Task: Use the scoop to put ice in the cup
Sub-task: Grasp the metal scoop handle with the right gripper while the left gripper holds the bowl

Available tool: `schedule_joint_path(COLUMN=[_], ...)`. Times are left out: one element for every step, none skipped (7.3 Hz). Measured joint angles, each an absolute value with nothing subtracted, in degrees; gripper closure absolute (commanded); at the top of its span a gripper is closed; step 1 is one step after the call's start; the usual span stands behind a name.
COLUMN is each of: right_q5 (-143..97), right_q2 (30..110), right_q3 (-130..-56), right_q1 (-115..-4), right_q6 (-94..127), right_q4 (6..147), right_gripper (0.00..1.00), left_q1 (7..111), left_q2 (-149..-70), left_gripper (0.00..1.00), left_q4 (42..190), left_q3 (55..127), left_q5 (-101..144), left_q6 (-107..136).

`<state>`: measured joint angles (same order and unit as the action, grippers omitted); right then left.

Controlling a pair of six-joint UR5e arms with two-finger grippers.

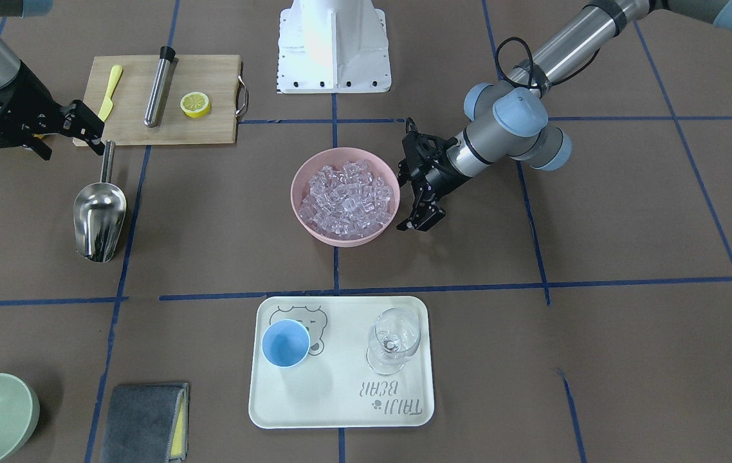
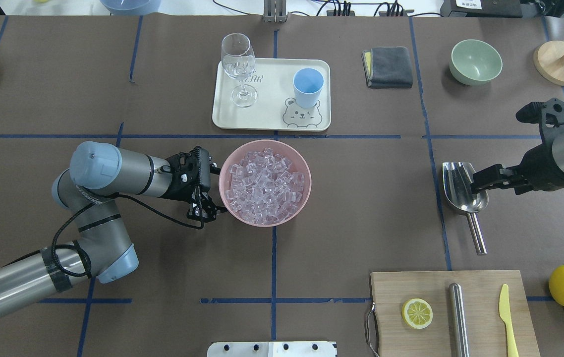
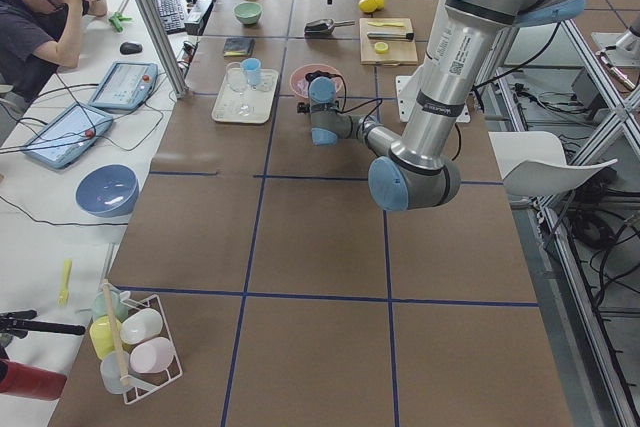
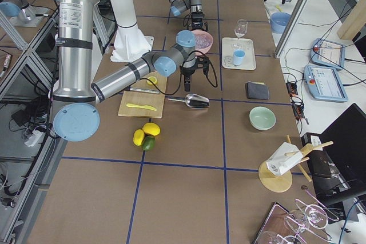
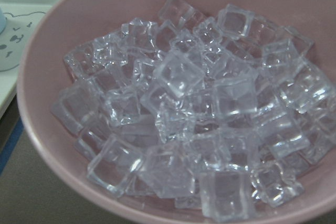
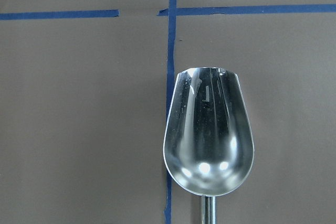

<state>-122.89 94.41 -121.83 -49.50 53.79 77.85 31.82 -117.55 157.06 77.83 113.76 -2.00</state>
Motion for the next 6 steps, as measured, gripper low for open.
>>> schedule_joint_path(right_q5=[-122.3, -121.2, -119.4, -117.0, -113.8, -111.2], right_q2=[94.9, 95.9, 97.7, 99.2, 100.1, 100.7], right_q3=[-121.9, -121.9, -121.9, -121.9, -121.8, -121.5], right_q1=[-48.8, -47.6, -45.8, -43.0, -39.4, -36.5], right_q6=[54.2, 55.5, 58.1, 61.5, 65.2, 67.6], right_q4=[77.4, 75.7, 72.7, 70.3, 69.2, 68.8], right_gripper=[0.0, 0.0, 0.0, 0.0, 0.0, 0.1], left_q1=[31.8, 31.8, 31.8, 31.8, 31.9, 31.9], left_q2=[-117.6, -117.6, -117.6, -117.6, -117.6, -117.6], left_gripper=[0.0, 0.0, 0.0, 0.0, 0.0, 0.0], left_q4=[158.6, 159.7, 160.2, 160.4, 160.5, 160.6], left_q3=[77.6, 77.5, 77.5, 77.4, 77.4, 77.4], left_q5=[113.8, 113.9, 113.9, 113.8, 113.8, 113.8], left_q6=[-2.1, -2.1, -2.1, -2.1, -2.1, -2.0])
